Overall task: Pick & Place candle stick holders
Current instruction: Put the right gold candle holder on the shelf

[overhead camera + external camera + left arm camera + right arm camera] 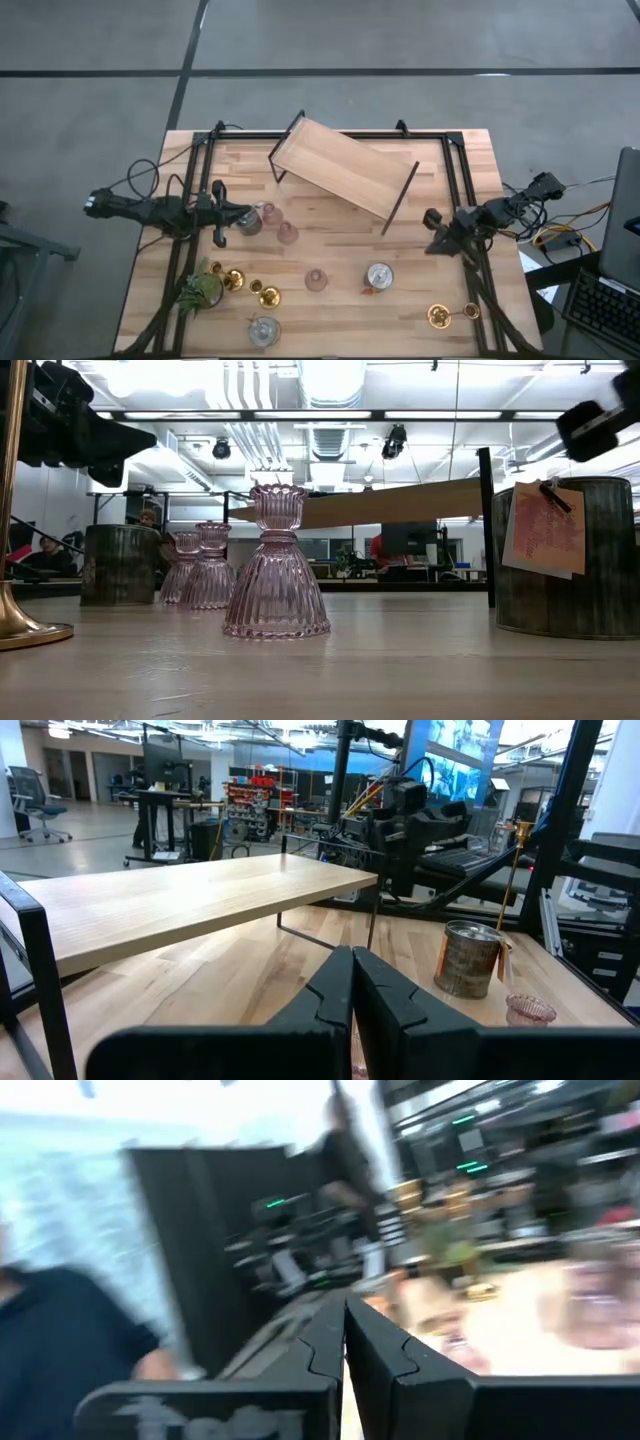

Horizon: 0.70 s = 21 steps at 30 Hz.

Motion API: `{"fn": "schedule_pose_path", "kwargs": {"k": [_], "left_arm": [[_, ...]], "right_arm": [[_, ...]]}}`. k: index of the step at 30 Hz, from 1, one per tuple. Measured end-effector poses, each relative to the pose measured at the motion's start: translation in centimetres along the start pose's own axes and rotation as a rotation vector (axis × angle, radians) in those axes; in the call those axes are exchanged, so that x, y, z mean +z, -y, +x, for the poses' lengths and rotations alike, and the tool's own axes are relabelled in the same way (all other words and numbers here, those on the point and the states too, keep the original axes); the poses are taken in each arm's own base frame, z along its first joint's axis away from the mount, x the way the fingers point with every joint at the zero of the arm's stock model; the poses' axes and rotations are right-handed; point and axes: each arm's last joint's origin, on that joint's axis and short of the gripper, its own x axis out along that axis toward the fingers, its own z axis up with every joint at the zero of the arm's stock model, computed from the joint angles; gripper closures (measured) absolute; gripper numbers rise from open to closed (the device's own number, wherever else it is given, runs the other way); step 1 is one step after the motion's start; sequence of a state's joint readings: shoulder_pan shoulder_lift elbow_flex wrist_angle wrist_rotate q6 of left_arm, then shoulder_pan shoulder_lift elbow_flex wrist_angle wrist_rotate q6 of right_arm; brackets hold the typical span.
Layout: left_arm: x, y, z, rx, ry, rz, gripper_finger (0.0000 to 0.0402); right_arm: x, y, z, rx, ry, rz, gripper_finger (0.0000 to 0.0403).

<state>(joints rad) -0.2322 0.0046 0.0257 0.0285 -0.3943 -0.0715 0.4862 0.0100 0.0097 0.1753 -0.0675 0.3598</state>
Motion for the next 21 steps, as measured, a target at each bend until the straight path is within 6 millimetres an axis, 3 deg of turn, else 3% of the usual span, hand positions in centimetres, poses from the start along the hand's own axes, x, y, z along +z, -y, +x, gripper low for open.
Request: {"fn": "schedule_pose_path", "kwargs": {"k": [8,21], "left_arm": [[0.0,0.0,0.0,0.0,0.0,0.0,0.039],[0.0,0.0,0.0,0.0,0.0,0.0,0.039]], "right_arm": [[0.2,-1.6,-0.4,0.496,-0.1,-0.04,0.0394],[-1.7,-2.1,-0.2,0.58,-0.335,0.097,0.0394]]}}
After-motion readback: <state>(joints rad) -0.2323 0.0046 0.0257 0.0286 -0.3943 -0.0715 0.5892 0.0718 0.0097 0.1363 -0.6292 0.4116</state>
